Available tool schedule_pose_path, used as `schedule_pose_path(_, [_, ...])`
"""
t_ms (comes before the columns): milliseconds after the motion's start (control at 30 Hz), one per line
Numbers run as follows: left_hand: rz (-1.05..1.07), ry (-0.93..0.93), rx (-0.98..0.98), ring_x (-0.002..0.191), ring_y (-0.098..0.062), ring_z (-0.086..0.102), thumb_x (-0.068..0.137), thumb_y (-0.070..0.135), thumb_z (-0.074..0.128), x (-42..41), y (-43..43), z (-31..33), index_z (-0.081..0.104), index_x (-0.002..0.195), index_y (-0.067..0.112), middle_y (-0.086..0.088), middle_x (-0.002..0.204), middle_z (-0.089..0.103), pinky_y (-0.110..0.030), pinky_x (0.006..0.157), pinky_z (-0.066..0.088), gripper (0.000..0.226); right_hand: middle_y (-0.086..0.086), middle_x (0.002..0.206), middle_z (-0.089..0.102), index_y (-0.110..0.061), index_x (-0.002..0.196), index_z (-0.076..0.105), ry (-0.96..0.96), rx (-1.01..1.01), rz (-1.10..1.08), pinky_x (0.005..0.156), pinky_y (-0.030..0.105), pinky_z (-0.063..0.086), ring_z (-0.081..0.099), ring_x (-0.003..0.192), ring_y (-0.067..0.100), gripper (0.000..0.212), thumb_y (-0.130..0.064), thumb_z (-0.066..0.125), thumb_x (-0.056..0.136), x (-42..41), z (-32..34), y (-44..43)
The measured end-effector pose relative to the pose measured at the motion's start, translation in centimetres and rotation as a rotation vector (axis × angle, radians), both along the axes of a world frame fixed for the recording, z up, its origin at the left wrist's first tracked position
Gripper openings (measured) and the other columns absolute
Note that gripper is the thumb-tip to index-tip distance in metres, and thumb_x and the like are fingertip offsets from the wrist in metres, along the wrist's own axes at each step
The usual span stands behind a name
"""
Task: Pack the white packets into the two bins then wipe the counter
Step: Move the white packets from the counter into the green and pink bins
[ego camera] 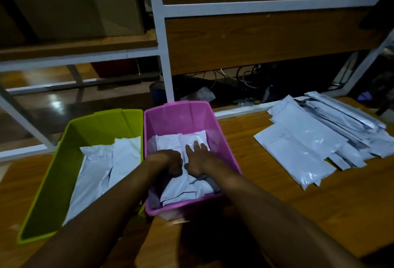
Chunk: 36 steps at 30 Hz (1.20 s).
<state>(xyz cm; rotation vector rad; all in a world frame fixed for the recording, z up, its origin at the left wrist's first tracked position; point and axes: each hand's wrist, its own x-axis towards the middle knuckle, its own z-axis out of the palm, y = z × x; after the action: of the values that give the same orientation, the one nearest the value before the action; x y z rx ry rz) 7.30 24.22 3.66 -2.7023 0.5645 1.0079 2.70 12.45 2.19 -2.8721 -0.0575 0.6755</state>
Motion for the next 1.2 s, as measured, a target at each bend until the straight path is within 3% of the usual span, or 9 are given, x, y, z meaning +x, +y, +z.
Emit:
schedule_pose_path(67, [-0.014, 0.007, 0.039, 0.075, -0.021, 0.061, 0.076, 0.027, 0.064, 0.2, -0.2, 0.1, 0.063, 0.085, 0.016, -0.012, 0.096, 0.067, -0.025, 0.067, 0.048, 0.014, 0.009, 0.161, -0.017, -0.023, 0.154, -0.004, 0.023, 0.014, 0.003, 0.116, 0.054, 0.008, -0.008, 0.149, 0.033, 0.07, -0.037, 0.038, 0.1, 0.5, 0.0, -0.2])
schedule_pose_path(200, [-0.036, 0.038, 0.026, 0.073, -0.018, 0.061, 0.073, 0.027, 0.072, 0.4, -0.1, 0.8, 0.065, 0.085, 0.018, -0.007, 0.091, 0.068, -0.023, 0.062, 0.048, 0.017, 0.008, 0.162, -0.013, -0.025, 0.154, -0.001, 0.037, 0.09, -0.01, 0.118, 0.055, 0.01, -0.005, 0.149, 0.032, 0.076, -0.044, 0.045, 0.096, 0.9, 0.3, -1.0])
schedule_pose_path(300, [0.055, 0.028, -0.052, 0.086, -0.02, 0.068, 0.073, 0.033, 0.072, 0.4, 0.3, 1.6, 0.07, 0.098, 0.014, -0.006, 0.102, 0.071, -0.033, 0.08, 0.057, 0.031, 0.011, 0.162, 0.004, -0.024, 0.154, 0.005, 0.0, 0.139, -0.031, 0.117, 0.052, 0.019, 0.012, 0.148, 0.032, 0.083, -0.05, 0.052, 0.091, 0.5, 2.2, -1.5])
schedule_pose_path(400, [0.102, -0.212, -0.211, 0.119, -0.028, 0.058, 0.09, 0.039, 0.058, -0.8, 0.2, 3.9, 0.06, 0.124, 0.016, -0.011, 0.133, 0.059, -0.038, 0.1, 0.046, 0.041, 0.011, 0.151, 0.04, -0.016, 0.149, 0.031, -0.164, 0.34, -0.043, 0.105, 0.038, 0.036, 0.042, 0.135, 0.032, 0.068, -0.047, 0.055, 0.093, -1.2, 5.7, -2.5])
schedule_pose_path(467, [0.089, -0.415, -0.37, 0.129, -0.031, 0.048, 0.093, 0.041, 0.056, -2.8, 0.1, 5.2, 0.051, 0.136, 0.014, -0.012, 0.14, 0.053, -0.04, 0.106, 0.04, 0.052, 0.01, 0.145, 0.048, -0.017, 0.145, 0.039, -0.247, 0.465, -0.06, 0.099, 0.033, 0.039, 0.047, 0.13, 0.031, 0.059, -0.043, 0.056, 0.094, -3.2, 7.9, -3.6])
schedule_pose_path(600, [0.142, -0.71, -0.762, 0.12, -0.038, 0.052, 0.089, 0.034, 0.061, -9.2, -1.8, 6.9, 0.059, 0.126, 0.003, -0.019, 0.125, 0.062, -0.044, 0.111, 0.03, 0.048, 0.006, 0.141, 0.052, -0.022, 0.145, 0.039, -0.443, 0.655, -0.143, 0.095, 0.029, 0.045, 0.052, 0.123, 0.024, 0.056, -0.038, 0.057, 0.094, -9.3, 9.6, -6.9])
schedule_pose_path(700, [0.164, -0.849, -0.951, 0.116, -0.038, 0.056, 0.084, 0.038, 0.052, -14.6, -4.7, 6.9, 0.068, 0.11, 0.003, -0.018, 0.113, 0.066, -0.046, 0.112, 0.026, 0.046, -0.002, 0.145, 0.048, -0.029, 0.145, 0.038, -0.522, 0.751, -0.195, 0.103, 0.037, 0.043, 0.048, 0.128, 0.017, 0.053, -0.038, 0.054, 0.095, -15.3, 9.5, -9.8])
schedule_pose_path(900, [0.199, -0.828, -1.159, 0.131, -0.032, 0.044, 0.087, 0.026, 0.058, -24.2, -11.9, 4.9, 0.067, 0.114, 0.01, -0.009, 0.129, 0.061, -0.033, 0.109, 0.028, 0.033, -0.007, 0.153, 0.036, -0.029, 0.149, 0.031, -0.651, 0.729, -0.341, 0.11, 0.04, 0.038, 0.035, 0.139, 0.013, 0.057, -0.036, 0.054, 0.097, -25.4, 7.6, -16.8])
schedule_pose_path(1200, [0.171, -0.652, -1.201, 0.126, -0.031, 0.047, 0.088, 0.028, 0.054, -26.4, -21.5, 0.6, 0.063, 0.121, 0.008, -0.012, 0.131, 0.058, -0.043, 0.104, 0.037, 0.04, 0.001, 0.152, 0.037, -0.023, 0.147, 0.036, -0.719, 0.572, -0.49, 0.11, 0.044, 0.036, 0.032, 0.14, 0.02, 0.054, -0.034, 0.054, 0.098, -29.5, 4.7, -27.2])
